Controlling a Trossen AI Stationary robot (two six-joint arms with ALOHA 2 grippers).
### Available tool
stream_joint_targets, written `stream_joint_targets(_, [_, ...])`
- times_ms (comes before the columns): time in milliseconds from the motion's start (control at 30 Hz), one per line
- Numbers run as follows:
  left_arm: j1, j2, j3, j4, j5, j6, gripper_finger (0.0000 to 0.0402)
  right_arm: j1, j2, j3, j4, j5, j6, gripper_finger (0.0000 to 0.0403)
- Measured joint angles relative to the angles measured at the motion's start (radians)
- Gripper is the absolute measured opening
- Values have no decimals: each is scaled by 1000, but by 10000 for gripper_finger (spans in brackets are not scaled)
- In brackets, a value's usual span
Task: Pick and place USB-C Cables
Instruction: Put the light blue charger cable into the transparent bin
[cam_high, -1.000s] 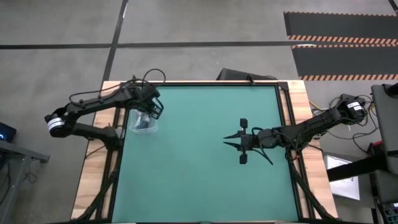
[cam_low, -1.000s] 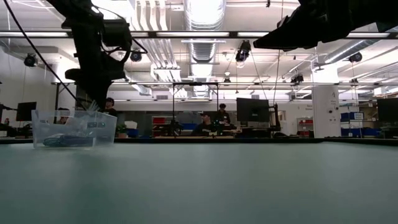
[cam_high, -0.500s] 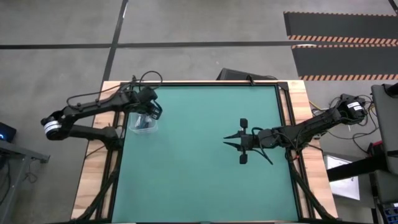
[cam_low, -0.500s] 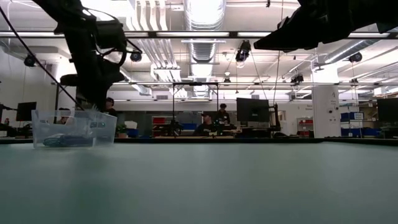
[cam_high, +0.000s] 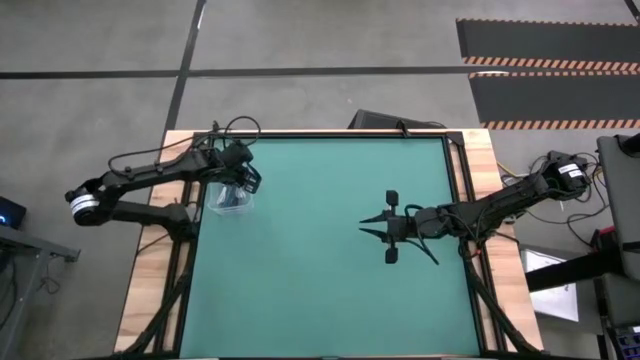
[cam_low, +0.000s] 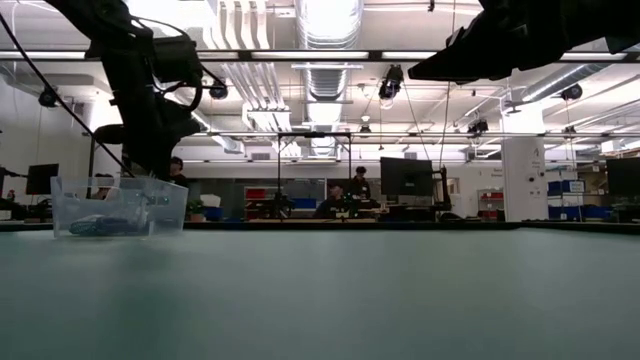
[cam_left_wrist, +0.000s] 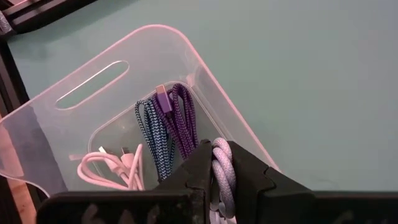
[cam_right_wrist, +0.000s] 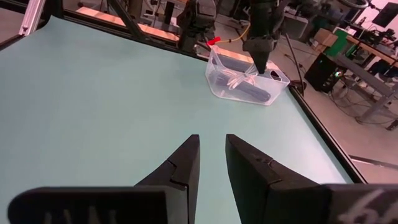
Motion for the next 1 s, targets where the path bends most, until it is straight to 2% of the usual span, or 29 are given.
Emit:
stream_joint_targets(367, [0,1,-1,2,0,-1,52,0,0,0,0,0,0,68])
stream_joint_targets(1000, [1,1,-2,17,12,0,55,0,0,0,0,0,0,68])
